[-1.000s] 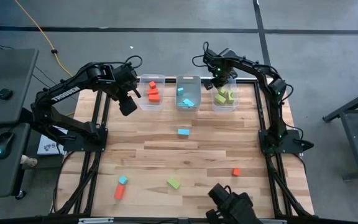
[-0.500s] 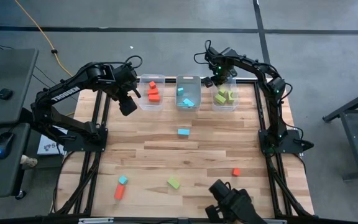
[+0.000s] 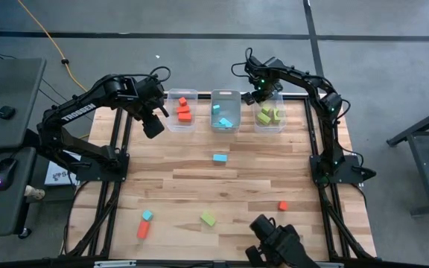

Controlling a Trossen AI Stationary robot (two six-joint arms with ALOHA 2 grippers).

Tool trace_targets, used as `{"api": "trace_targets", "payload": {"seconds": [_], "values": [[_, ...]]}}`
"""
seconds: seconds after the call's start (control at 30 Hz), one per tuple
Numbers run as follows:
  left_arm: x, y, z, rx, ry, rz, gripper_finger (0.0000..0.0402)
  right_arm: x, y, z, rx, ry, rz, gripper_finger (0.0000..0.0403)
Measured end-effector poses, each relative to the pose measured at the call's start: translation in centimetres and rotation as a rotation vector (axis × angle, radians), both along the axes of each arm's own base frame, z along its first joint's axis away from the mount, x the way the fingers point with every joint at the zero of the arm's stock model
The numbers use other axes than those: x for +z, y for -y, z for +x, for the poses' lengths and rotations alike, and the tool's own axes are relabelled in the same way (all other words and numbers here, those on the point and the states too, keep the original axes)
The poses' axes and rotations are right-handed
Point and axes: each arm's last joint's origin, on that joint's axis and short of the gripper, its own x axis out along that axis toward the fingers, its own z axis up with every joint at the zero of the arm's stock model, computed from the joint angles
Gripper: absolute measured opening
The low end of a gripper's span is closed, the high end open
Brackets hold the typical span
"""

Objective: Sort & place blocks by color
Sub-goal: Put the green block into the right transparent bin, then put the orange block into the left transparent bin

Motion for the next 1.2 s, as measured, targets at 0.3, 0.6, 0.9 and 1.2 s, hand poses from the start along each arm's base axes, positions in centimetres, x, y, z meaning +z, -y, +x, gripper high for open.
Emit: {"api": "trace_targets", "payload": {"seconds": [0.3,0.6,0.9,1.2], "values": [[0.0,0.0,0.0,0.000,0.000,0.000,0.0156,0.0,0.0,0.2,0.004,0.004,-0.016,0.0119],[-0.1,0.2,-0.4,0.031,-0.033,-0.029,0.0156,1.0,-0.8,0.2,0.034,0.013,0.000,0.0123],[-0.1,0.2,-0.4,0.027,-0.037,-0.026,0.0160,4.5,-1.8,-0.6,0.082,0.075,-0.056,0.0124],[-0.1,0.3,-0.4,0.246,0.014,-0.077,0.0194,7.5,-2.7,-1.4,0.131,0.124,-0.130,0.0124]]}}
